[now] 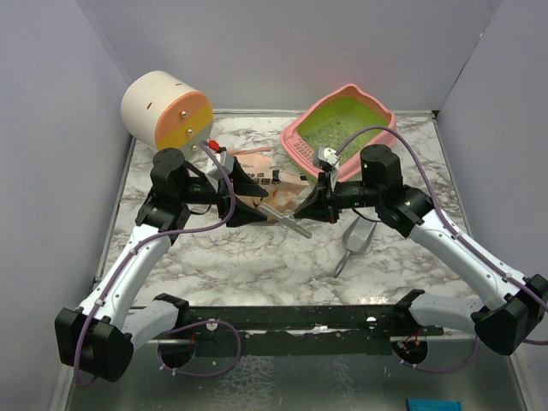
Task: Fill the litter box with clean litter
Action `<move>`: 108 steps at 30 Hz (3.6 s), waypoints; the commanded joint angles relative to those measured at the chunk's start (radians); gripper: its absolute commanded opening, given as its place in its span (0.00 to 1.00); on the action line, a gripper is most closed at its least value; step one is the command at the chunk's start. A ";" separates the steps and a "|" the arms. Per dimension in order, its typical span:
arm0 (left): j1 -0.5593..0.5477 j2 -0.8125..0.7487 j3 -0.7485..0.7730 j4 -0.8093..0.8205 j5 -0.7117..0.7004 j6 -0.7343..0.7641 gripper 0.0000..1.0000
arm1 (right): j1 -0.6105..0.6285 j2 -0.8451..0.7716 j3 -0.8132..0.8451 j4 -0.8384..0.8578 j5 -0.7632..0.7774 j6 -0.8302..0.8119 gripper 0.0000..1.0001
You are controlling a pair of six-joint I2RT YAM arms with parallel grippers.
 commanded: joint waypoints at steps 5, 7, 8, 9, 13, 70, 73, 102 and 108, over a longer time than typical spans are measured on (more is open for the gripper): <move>0.014 0.040 0.071 -0.060 -0.005 0.058 0.66 | 0.003 -0.050 0.011 0.008 -0.055 -0.024 0.01; 0.016 0.047 0.077 -0.077 0.002 0.075 0.66 | 0.004 -0.061 0.000 0.007 -0.040 -0.017 0.01; 0.016 0.052 0.075 -0.074 0.012 0.071 0.66 | 0.004 -0.068 -0.005 0.010 -0.027 -0.016 0.01; 0.016 0.056 0.069 -0.072 0.018 0.070 0.65 | 0.004 -0.072 -0.009 0.017 -0.007 -0.011 0.01; 0.016 0.059 0.026 0.021 0.026 0.010 0.62 | 0.004 -0.073 -0.015 0.053 0.011 0.009 0.01; 0.015 0.126 0.054 0.113 0.093 -0.113 0.00 | 0.004 0.002 -0.012 0.144 0.002 0.041 0.01; 0.015 0.137 0.065 0.047 0.054 -0.080 0.10 | 0.005 -0.005 -0.012 0.151 0.029 0.030 0.01; -0.022 0.339 0.145 -0.357 -0.816 0.867 0.74 | 0.002 0.406 0.312 -0.177 0.539 -0.727 0.01; -0.023 0.351 0.121 -0.377 -0.842 0.926 0.39 | -0.045 0.373 0.265 -0.177 0.449 -0.838 0.01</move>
